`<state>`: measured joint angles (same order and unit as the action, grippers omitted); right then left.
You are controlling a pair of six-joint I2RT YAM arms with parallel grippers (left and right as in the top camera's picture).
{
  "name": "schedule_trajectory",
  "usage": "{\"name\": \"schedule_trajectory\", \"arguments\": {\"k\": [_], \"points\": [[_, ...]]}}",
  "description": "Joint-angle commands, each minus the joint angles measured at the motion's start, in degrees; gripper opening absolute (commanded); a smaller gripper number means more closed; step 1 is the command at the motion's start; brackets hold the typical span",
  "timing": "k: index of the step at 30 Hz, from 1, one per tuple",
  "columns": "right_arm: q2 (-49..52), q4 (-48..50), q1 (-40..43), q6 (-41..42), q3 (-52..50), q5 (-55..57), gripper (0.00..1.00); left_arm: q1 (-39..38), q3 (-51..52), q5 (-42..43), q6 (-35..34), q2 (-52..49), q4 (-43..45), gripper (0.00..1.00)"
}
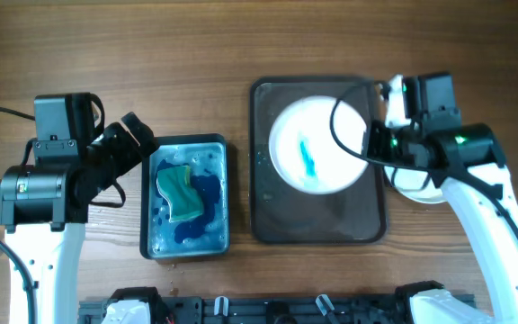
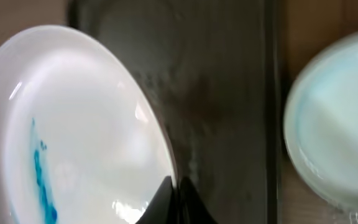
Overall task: Clean dirty plates on tray and stack at the side
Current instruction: 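Move the right gripper to grip the rim of the remaining plate, then grasp the sponge in the basin with the left gripper and lift it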
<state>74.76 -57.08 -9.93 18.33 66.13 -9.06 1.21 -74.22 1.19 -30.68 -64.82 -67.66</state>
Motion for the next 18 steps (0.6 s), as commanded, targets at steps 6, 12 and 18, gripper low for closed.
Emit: {"name": "schedule_trajectory", "arguments": {"k": [6, 12, 18], "points": [[1.53, 17.99, 0.15, 19.54, -22.43, -0.79, 0.04, 0.42, -0.81, 1.09, 0.26, 0.26, -0.02, 1.00], [1.44, 29.38, 0.15, 12.72, -28.61, -3.13, 0.07, 0.39, -0.79, 3.74, 0.72, -0.79, -4.28, 0.98], [-0.22, 20.96, 0.15, 0.52, -23.26, -3.02, 0.24, -1.60, 4.17, 3.76, 3.50, -4.31, -6.19, 0.90]]}}
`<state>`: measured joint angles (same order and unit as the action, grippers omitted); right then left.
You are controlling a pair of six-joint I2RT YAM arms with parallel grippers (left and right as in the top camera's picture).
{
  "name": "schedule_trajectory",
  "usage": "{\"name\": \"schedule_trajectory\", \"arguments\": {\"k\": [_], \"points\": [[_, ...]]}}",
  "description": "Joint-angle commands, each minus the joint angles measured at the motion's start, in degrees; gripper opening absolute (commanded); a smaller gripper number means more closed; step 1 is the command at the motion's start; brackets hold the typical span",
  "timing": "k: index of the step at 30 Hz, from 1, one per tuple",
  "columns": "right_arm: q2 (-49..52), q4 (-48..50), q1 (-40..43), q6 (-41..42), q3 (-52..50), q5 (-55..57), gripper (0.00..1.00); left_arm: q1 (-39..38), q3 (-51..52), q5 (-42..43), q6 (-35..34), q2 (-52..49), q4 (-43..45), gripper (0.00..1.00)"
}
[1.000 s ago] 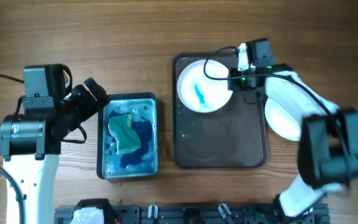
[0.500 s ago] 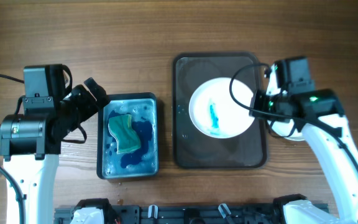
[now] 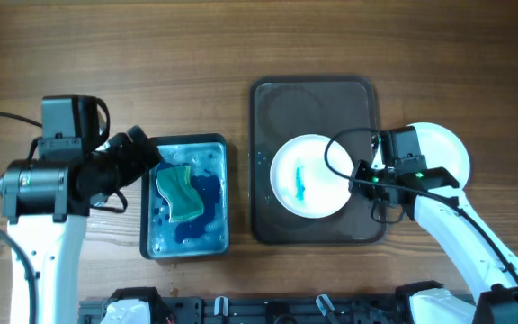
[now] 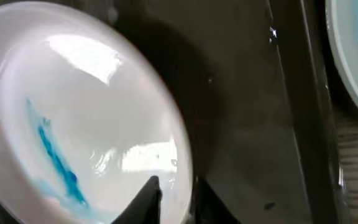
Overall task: Clean dirty plates on tray and stack at the side
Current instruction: 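Grasp the sponge in the basin with the left gripper and lift it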
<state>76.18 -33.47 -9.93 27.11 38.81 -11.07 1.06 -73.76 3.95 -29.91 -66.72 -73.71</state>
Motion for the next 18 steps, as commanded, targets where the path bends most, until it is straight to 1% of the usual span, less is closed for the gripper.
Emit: {"name": "schedule_trajectory", "arguments": {"k": [1, 3, 5, 6, 8, 9, 10, 11, 13, 14, 15, 16, 17, 18], "points": [[-2.34, -3.82, 0.15, -9.27, 4.74, -0.96, 0.25, -2.45, 5.88, 1.01, 2.71, -3.23, 0.52, 0.89], [-4.07, -5.01, 0.15, -9.33, 5.35, -1.14, 0.25, -4.13, 9.62, 0.98, 2.67, -4.66, 2.60, 0.82], [-5.49, -5.03, 0.15, -9.38, 5.35, -2.08, 0.26, -5.81, 14.25, 0.96, 2.45, -6.38, 6.34, 0.78], [-5.97, -5.03, 0.15, -9.38, 5.35, -2.58, 0.26, -6.32, 16.24, 0.94, 2.40, -7.28, 8.17, 0.75], [-6.45, -5.05, 0.15, -9.31, 5.35, -3.26, 0.27, -6.82, 20.26, 0.17, 0.63, -9.29, 12.17, 0.73], [-6.45, -5.16, 0.15, -9.09, 5.35, -3.23, 0.26, -6.80, 22.29, -0.17, -0.66, -10.43, 14.27, 0.70], [-6.45, -5.22, 0.15, -9.09, 5.33, -3.26, 0.26, -6.80, 24.22, -0.20, -1.40, -11.69, 16.59, 0.64], [-6.36, -5.53, 0.15, -9.07, 5.33, -3.26, 0.26, -6.80, 25.97, -0.22, -2.14, -13.03, 18.86, 0.55], [-6.34, -6.08, 0.15, -9.01, 5.33, -3.26, 0.26, -6.82, 29.00, 0.59, -2.27, -15.96, 24.22, 0.45], [-6.32, -6.27, 0.15, -8.98, 5.33, -3.23, 0.26, -6.86, 30.27, 1.31, -2.27, -17.51, 26.99, 0.36], [-6.32, -6.29, 0.15, -9.01, 5.33, -3.23, 0.26, -6.86, 30.99, 1.79, -2.27, -18.71, 28.70, 0.29], [-6.32, -6.27, 0.15, -9.01, 5.33, -3.23, 0.26, -6.86, 31.58, 2.08, -2.27, -20.24, 30.36, 0.18], [-6.32, -6.25, 0.15, -9.01, 5.33, -3.23, 0.27, -6.86, 31.87, 2.10, -2.27, -22.10, 31.54, 0.12], [-6.32, -6.29, 0.15, -9.01, 5.33, -3.23, 0.26, -6.86, 31.87, 2.08, -2.27, -23.50, 32.17, 0.10]]}}
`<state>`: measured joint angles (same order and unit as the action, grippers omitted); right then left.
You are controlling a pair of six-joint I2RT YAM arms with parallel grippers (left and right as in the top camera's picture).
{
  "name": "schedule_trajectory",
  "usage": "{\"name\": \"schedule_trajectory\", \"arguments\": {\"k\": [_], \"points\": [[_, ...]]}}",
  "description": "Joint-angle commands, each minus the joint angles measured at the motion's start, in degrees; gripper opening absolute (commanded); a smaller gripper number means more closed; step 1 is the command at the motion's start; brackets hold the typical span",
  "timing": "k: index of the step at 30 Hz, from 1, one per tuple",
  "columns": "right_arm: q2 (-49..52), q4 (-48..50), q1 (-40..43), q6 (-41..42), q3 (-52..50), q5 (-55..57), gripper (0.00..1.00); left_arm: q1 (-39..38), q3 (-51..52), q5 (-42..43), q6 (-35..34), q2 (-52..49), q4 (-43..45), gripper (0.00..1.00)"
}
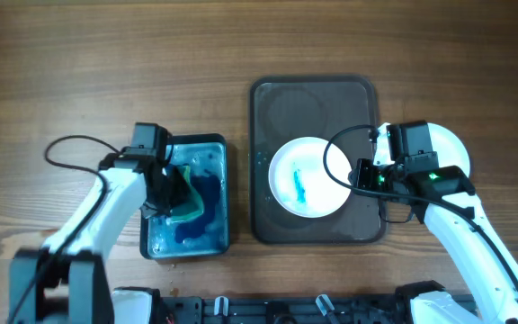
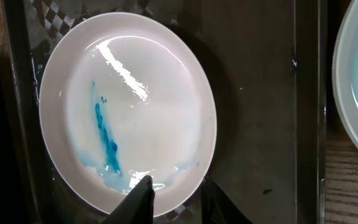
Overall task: Clean dirty plates on tray and stack at the side
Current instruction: 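Grasp the sponge in the basin with the left gripper and lift it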
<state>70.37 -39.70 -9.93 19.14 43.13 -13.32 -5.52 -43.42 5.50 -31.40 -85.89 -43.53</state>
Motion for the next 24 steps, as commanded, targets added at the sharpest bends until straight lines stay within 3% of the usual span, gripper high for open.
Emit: {"name": "schedule_trajectory", "arguments": {"k": [1, 2, 6, 10, 11, 12, 16, 20, 24], "points": [[-0.50, -0.13, 0.15, -1.03, 1.01, -0.98, 0.26, -0.28, 1.53, 0.55, -0.79, -5.53, 2.60, 0.08], [-0.50, -0.28, 0.15, -1.01, 1.01, -0.98, 0.26, -0.26, 1.53, 0.52, -0.79, -6.49, 3.08, 0.04], [-0.50, -0.44, 0.15, -0.98, 1.01, -0.98, 0.26, -0.22, 0.63, 3.26, -0.46, -7.26, 1.84, 0.04], [-0.50, -0.44, 0.15, -1.05, 1.01, -0.98, 0.26, -0.22, -6.01, 3.43, 1.86, -5.25, -6.36, 0.04], [-0.50, -0.46, 0.15, -1.03, 1.01, -0.98, 0.26, -0.22, -7.91, 3.43, 2.75, -4.70, -8.39, 0.09], [-0.50, -0.46, 0.15, -1.03, 1.01, -0.98, 0.26, -0.22, -9.68, 3.06, 3.23, -4.11, -10.19, 0.24], [-0.48, -0.42, 0.15, -1.01, 1.01, -0.96, 0.26, -0.22, -12.52, -1.49, 4.02, -2.60, -11.15, 0.47], [-0.48, -0.26, 0.15, -0.98, 1.01, -0.96, 0.27, -0.22, -11.56, -8.07, 3.98, -3.19, -9.68, 0.52], [-0.48, -0.15, 0.15, -0.96, 1.01, -0.96, 0.27, -0.22, -5.99, -8.39, 3.98, -5.14, -2.43, 0.55]]}}
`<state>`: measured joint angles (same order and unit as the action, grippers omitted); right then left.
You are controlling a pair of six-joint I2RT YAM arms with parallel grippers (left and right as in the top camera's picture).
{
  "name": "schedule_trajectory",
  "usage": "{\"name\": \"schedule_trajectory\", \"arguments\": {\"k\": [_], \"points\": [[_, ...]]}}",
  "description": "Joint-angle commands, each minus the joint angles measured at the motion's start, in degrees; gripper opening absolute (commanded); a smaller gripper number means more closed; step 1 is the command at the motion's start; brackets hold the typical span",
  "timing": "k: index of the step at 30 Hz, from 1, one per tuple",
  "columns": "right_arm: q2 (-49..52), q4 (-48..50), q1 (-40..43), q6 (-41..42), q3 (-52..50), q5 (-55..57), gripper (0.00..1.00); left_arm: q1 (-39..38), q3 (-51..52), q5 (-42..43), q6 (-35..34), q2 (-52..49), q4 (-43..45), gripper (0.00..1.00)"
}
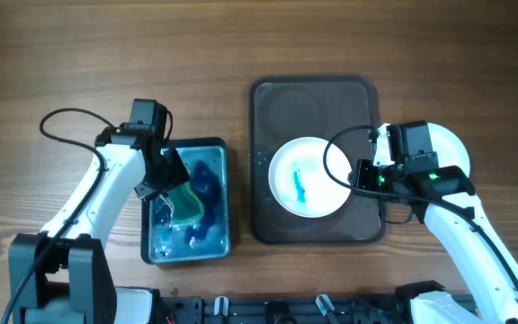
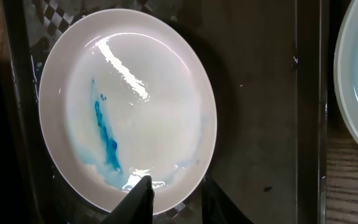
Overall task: Clean dirty plates on tray and stack at the side
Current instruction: 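Grasp the sponge in the basin with the left gripper and lift it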
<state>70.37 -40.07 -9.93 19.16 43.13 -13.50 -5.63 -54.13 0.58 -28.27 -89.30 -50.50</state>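
Observation:
A white plate (image 1: 308, 175) smeared with blue lies flat on the dark tray (image 1: 317, 108). In the right wrist view the plate (image 2: 126, 106) fills the left half. My right gripper (image 2: 178, 198) stands open astride the plate's near rim, one finger over the plate and one beside it on the tray (image 2: 260, 93). A clean white plate (image 1: 443, 148) rests on the table to the right of the tray, partly under the right arm. My left gripper (image 1: 162, 183) is down in the blue-water basin (image 1: 200, 238), at the green sponge (image 1: 185, 205). Whether its fingers grip the sponge does not show.
The basin stands left of the tray with a narrow strip of wood between them. The left arm's cable loops over the table at the far left. The clean plate shows beyond the tray's rim in the right wrist view.
My left gripper has turned a little in the basin at the sponge, and the sponge sits slightly nearer the front. The right gripper and the dirty plate have not moved.
My right gripper held the smeared plate by its rim, tilted above the tray, while the left arm waited beside the basin. Then the plate was low over the tray's front half. Then the plate lay flat, the right fingers parted, and the left gripper had come to the sponge, where it is now.

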Motion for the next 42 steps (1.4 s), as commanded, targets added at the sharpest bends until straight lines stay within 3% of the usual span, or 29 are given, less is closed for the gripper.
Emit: {"name": "schedule_trajectory", "arguments": {"k": [1, 3, 4, 5, 8, 13, 14, 17, 19, 23, 29, 35, 37, 39, 42], "points": [[-0.48, 0.28, 0.15, -0.96, 1.01, -0.79, 0.27, -0.11, 5.73, -3.45, 0.81, -2.27, 6.19, 0.54], [-0.48, 0.33, 0.15, -0.96, 1.01, -0.79, 0.27, -0.11, 7.72, -3.43, 0.44, -3.98, 9.70, 0.35], [-0.48, 0.31, 0.15, -0.96, 1.01, -0.79, 0.27, -0.11, 7.96, -3.41, 0.46, -4.74, 10.51, 0.14], [-0.48, 0.28, 0.15, -0.96, 1.01, -0.79, 0.27, -0.11, 7.93, -3.41, 0.48, -5.35, 10.99, 0.04], [-0.48, 0.20, 0.15, -0.98, 1.01, -0.79, 0.27, -0.11, 6.29, -1.97, 0.90, -5.25, 9.99, 0.04], [-0.48, 0.15, 0.15, -0.98, 1.01, -0.81, 0.27, -0.11, -4.07, 2.99, 0.90, -3.56, -0.35, 0.06], [-0.48, 0.11, 0.15, -0.98, 1.01, -0.81, 0.27, -0.11, -6.38, 3.30, 0.90, -3.13, -3.10, 0.09], [-0.48, -0.11, 0.15, -1.03, 1.01, -0.81, 0.27, -0.11, -12.04, 3.37, 0.87, -2.10, -10.78, 0.35], [-0.48, -0.07, 0.15, -0.98, 1.01, -0.79, 0.27, -0.11, -12.98, 3.69, 0.87, -1.86, -13.35, 0.46], [-0.48, 0.26, 0.15, -0.98, 1.01, -0.79, 0.27, -0.28, -11.23, 3.69, 0.87, -1.99, -14.27, 0.50], [-0.48, 0.28, 0.15, -0.96, 1.01, -0.79, 0.27, -2.19, -2.54, 4.20, 0.66, -2.01, -7.63, 0.49], [-0.48, 0.13, 0.15, -0.96, 1.01, -0.81, 0.27, -2.64, 6.69, -0.74, 0.63, -2.01, 6.03, 0.37], [-0.48, 0.04, 0.15, -0.96, 1.01, -0.81, 0.27, -2.64, 8.37, -1.99, 0.66, -2.23, 7.93, 0.27], [-0.48, -0.04, 0.15, -0.96, 1.01, -0.81, 0.27, -2.62, 8.90, -1.81, 0.66, -2.32, 7.82, 0.05], [-0.48, -0.04, 0.15, -0.98, 1.01, -0.81, 0.27, -2.62, 8.37, 2.34, 0.70, -2.19, 5.07, 0.04]]}}
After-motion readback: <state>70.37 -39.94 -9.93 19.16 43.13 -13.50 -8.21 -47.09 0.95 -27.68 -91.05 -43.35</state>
